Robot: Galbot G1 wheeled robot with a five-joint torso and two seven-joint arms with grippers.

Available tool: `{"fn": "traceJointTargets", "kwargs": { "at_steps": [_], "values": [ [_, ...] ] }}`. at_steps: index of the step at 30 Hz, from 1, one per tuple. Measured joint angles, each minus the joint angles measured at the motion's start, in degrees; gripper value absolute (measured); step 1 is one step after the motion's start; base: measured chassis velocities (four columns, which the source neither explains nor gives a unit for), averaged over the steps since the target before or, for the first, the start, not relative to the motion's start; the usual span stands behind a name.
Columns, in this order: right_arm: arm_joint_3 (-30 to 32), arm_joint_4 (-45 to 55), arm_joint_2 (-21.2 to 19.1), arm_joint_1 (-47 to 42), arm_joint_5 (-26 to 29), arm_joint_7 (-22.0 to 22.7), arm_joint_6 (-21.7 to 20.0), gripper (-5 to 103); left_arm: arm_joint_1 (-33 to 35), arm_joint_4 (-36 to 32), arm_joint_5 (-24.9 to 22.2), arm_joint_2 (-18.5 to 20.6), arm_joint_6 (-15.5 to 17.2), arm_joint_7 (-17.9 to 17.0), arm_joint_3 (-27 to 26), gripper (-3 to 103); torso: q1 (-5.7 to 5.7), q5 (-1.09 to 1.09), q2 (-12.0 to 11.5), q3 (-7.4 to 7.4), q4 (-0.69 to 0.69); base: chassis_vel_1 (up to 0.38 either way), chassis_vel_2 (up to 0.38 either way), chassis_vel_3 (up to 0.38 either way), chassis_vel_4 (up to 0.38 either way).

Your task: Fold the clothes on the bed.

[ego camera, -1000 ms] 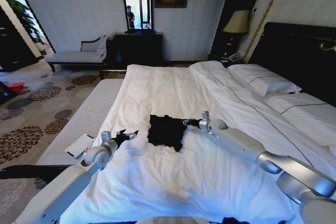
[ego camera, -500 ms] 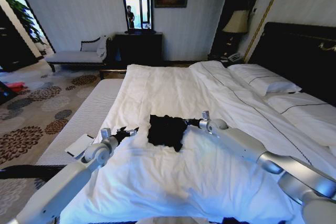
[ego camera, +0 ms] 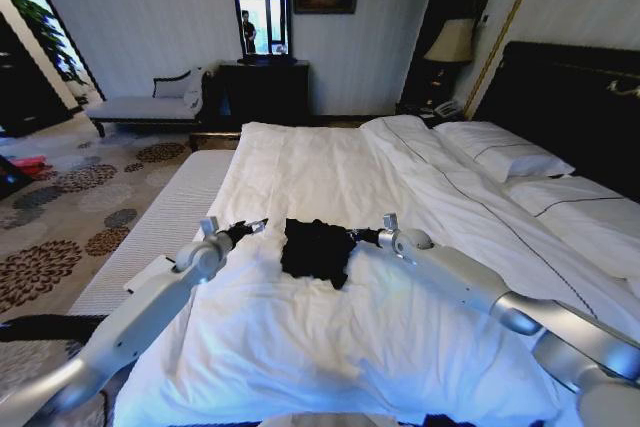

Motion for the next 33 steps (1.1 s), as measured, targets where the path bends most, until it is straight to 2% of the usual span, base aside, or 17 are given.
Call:
{"fn": "traceJointTargets", "kwargs": {
  "at_steps": [2, 3, 8, 13, 14, 17, 19, 21, 29, 33],
  "values": [
    [-0.1, -0.1, -0.2, 0.0, 0.0, 0.0, 0.1, 1, -2.4, 1.9, -1.7, -2.8, 1.9, -2.8, 1.5, 100, 0.00, 0.01, 0.0, 0.00, -0.01, 0.000, 0.000, 0.000, 0.000],
    [-0.1, -0.1, -0.2, 0.0, 0.0, 0.0, 0.1, 1, -2.4, 1.9, -1.7, -2.8, 1.9, -2.8, 1.5, 100, 0.00, 0.01, 0.0, 0.00, -0.01, 0.000, 0.000, 0.000, 0.000],
    [-0.2, -0.2, -0.5, -0.3, -0.1, 0.0, 0.2, 1, -6.0, 5.5, -5.0, -8.5, 8.3, -9.6, 3.7, 100, 0.01, 0.02, 0.0, 0.00, 0.00, 0.000, 0.000, 0.000, 0.000],
    [-0.2, -0.1, -0.8, -0.7, -0.5, -0.1, 0.3, 1, -7.5, 7.7, -4.4, -10.9, 10.8, -12.6, 4.6, 101, 0.00, 0.00, 0.0, -0.01, 0.00, 0.000, 0.000, 0.000, 0.000],
    [-0.2, -0.1, -0.8, -0.7, -0.5, -0.1, 0.3, 1, -7.5, 7.7, -4.4, -10.9, 10.8, -12.6, 4.6, 101, 0.00, 0.00, 0.0, -0.01, 0.00, 0.000, 0.000, 0.000, 0.000],
    [-0.1, -0.1, -1.1, -1.1, -1.0, -0.2, 0.5, 1, -7.9, 8.8, -3.2, -11.9, 11.3, -12.6, 4.7, 86, 0.00, 0.01, 0.0, -0.01, 0.01, 0.000, 0.000, 0.000, 0.000],
    [-0.1, 0.0, -1.3, -1.2, -1.0, -0.3, 0.5, 1, -7.9, 8.9, -3.2, -12.2, 11.2, -12.7, 4.3, 86, 0.01, 0.01, 0.0, 0.00, 0.01, 0.000, 0.000, 0.000, 0.000],
    [0.0, 0.2, -1.5, -1.4, -1.1, -0.3, 0.6, 1, -7.8, 9.3, -3.5, -12.8, 11.1, -13.4, 3.3, 80, 0.00, 0.01, 0.0, -0.01, 0.00, 0.000, 0.000, 0.000, 0.000],
    [0.0, 0.4, -2.2, -1.7, -0.9, -0.7, 0.8, 1, -9.6, 12.6, -3.8, -13.1, 10.9, -12.9, 3.9, 79, 0.00, 0.00, 0.0, -0.01, 0.02, 0.000, 0.000, 0.000, 0.000],
    [0.0, 0.5, -2.4, -1.8, -0.8, -0.9, 0.9, 1, -11.1, 14.7, -3.8, -14.5, 10.9, -12.8, 4.1, 79, -0.01, 0.00, 0.0, -0.01, -0.02, 0.000, 0.000, 0.000, 0.000]
  ]
}}
